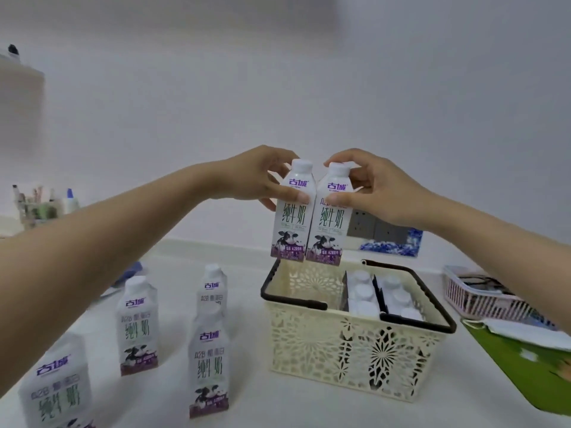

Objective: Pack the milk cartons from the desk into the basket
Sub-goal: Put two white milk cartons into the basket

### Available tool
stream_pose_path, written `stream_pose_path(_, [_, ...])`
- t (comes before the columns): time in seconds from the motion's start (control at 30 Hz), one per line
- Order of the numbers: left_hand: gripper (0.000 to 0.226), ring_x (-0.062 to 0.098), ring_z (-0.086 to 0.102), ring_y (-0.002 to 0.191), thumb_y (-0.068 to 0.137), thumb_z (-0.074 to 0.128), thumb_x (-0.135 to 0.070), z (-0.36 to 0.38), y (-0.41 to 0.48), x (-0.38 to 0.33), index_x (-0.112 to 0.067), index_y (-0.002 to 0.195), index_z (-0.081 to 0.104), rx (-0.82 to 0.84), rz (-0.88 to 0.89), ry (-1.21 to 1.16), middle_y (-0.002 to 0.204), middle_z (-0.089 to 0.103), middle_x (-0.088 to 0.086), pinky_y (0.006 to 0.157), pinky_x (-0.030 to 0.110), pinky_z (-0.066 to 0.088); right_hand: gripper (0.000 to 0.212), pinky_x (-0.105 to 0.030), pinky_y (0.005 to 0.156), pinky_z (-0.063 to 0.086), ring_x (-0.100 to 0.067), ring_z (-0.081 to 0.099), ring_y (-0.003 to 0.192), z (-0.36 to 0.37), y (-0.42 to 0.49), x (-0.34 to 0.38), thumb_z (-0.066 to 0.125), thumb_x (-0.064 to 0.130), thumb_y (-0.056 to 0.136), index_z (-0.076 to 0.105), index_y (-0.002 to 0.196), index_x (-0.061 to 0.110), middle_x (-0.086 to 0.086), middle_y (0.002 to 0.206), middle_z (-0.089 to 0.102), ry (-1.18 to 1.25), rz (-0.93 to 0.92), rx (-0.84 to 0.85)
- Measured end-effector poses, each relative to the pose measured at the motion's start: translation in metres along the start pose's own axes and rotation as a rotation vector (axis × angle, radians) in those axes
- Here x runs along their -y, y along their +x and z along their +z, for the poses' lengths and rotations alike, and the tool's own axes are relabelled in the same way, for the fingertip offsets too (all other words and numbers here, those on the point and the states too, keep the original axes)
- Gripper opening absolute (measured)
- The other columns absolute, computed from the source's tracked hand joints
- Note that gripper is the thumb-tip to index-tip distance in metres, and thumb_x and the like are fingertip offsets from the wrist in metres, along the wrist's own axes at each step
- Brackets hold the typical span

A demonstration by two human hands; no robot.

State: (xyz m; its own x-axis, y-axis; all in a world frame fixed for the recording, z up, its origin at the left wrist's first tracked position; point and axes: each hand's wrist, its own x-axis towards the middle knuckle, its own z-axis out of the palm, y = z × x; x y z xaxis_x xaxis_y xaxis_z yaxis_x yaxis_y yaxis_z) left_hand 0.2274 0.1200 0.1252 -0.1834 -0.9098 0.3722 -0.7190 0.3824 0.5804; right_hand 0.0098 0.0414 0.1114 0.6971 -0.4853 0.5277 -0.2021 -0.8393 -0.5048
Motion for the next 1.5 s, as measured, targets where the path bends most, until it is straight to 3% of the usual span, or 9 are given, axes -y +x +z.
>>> stream_pose_path(0.13, [0.036, 0.019, 0.073, 0.086, 0.074, 0.077, -0.024, 0.019, 0.031, 0.039, -0.017, 0.105, 0.061, 0.046, -0.057, -0.010, 0.106, 0.068, 0.009, 0.067, 0.035, 0.061, 0.043, -0.051, 0.083, 0.055, -0.029, 0.068, 0.088, 0.016, 0.011, -0.047, 0.076, 0.028, 0.076, 0.052, 0.111, 0.033, -0.001, 0.101, 0.072, 0.018, 0.066, 0.015])
stream_pose_path(0.27, [0.036, 0.025, 0.072, 0.089, 0.074, 0.078, -0.019, 0.045, 0.048, 0.073, -0.012, 0.103, 0.058, 0.077, -0.122, -0.051, 0.109, 0.064, 0.012, 0.072, 0.042, 0.061, 0.046, -0.045, 0.085, 0.055, -0.016, 0.070, 0.086, 0.034, 0.014, -0.087, 0.079, 0.027, 0.074, 0.052, 0.111, 0.033, -0.001, 0.105, 0.071, 0.022, 0.120, 0.053])
stream_pose_path(0.33, [0.037, 0.027, 0.070, 0.091, 0.073, 0.079, -0.017, 0.059, 0.053, 0.086, -0.011, 0.101, 0.055, 0.100, -0.145, -0.048, 0.110, 0.062, 0.012, 0.070, 0.039, 0.061, 0.048, -0.045, 0.085, 0.055, -0.019, 0.070, 0.087, 0.042, 0.013, -0.103, 0.080, 0.030, 0.072, 0.052, 0.110, 0.036, -0.005, 0.104, 0.071, 0.000, 0.139, 0.083])
stream_pose_path(0.6, [0.041, 0.025, 0.067, 0.091, 0.067, 0.083, -0.031, 0.103, 0.059, 0.118, -0.023, 0.087, 0.048, 0.165, -0.129, 0.105, 0.100, 0.067, 0.005, 0.077, 0.040, 0.057, 0.049, -0.030, 0.068, 0.053, -0.006, 0.055, 0.059, 0.064, -0.002, -0.146, 0.085, 0.037, 0.064, 0.053, 0.101, 0.041, 0.008, 0.096, 0.069, -0.076, 0.239, 0.160])
stream_pose_path(0.77, [0.049, 0.010, 0.057, 0.069, 0.057, 0.086, -0.045, 0.113, 0.054, 0.125, -0.032, 0.077, 0.043, 0.164, -0.116, 0.263, 0.077, 0.064, -0.012, 0.058, 0.027, 0.040, 0.054, -0.017, 0.062, 0.044, 0.005, 0.054, 0.058, 0.074, -0.003, -0.153, 0.087, 0.044, 0.056, 0.058, 0.101, 0.034, 0.011, 0.094, 0.069, -0.135, 0.235, 0.192])
stream_pose_path(0.97, [0.053, 0.004, 0.046, 0.056, 0.051, 0.089, -0.047, 0.118, 0.056, 0.124, -0.031, 0.070, 0.042, 0.198, -0.134, 0.343, 0.065, 0.053, -0.015, 0.051, 0.024, 0.031, 0.040, -0.012, 0.061, 0.036, 0.019, 0.054, 0.059, 0.076, -0.001, -0.152, 0.087, 0.037, 0.060, 0.065, 0.092, 0.028, 0.014, 0.085, 0.070, -0.145, 0.247, 0.247])
stream_pose_path(1.27, [0.056, 0.010, 0.041, 0.057, 0.052, 0.085, -0.054, 0.119, 0.058, 0.124, -0.028, 0.071, 0.039, 0.209, -0.152, 0.442, 0.065, 0.046, -0.010, 0.051, 0.026, 0.029, 0.042, -0.028, 0.082, 0.051, -0.010, 0.067, 0.091, 0.074, -0.003, -0.145, 0.086, 0.034, 0.063, 0.066, 0.098, 0.022, 0.006, 0.095, 0.074, -0.162, 0.253, 0.236])
stream_pose_path(1.37, [0.053, 0.012, 0.048, 0.067, 0.055, 0.083, -0.054, 0.119, 0.057, 0.122, -0.030, 0.074, 0.041, 0.206, -0.154, 0.471, 0.075, 0.052, -0.008, 0.057, 0.028, 0.037, 0.040, -0.021, 0.079, 0.049, -0.010, 0.066, 0.092, 0.072, -0.004, -0.144, 0.084, 0.030, 0.068, 0.067, 0.103, 0.019, 0.002, 0.099, 0.073, -0.139, 0.260, 0.261])
stream_pose_path(1.5, [0.042, 0.015, 0.057, 0.098, 0.064, 0.080, -0.048, 0.111, 0.051, 0.119, -0.031, 0.091, 0.053, 0.182, -0.138, 0.468, 0.101, 0.063, -0.008, 0.083, 0.033, 0.047, 0.038, -0.007, 0.074, 0.046, -0.012, 0.064, 0.096, 0.068, -0.009, -0.137, 0.078, 0.029, 0.076, 0.065, 0.110, 0.018, 0.003, 0.106, 0.070, -0.058, 0.291, 0.246])
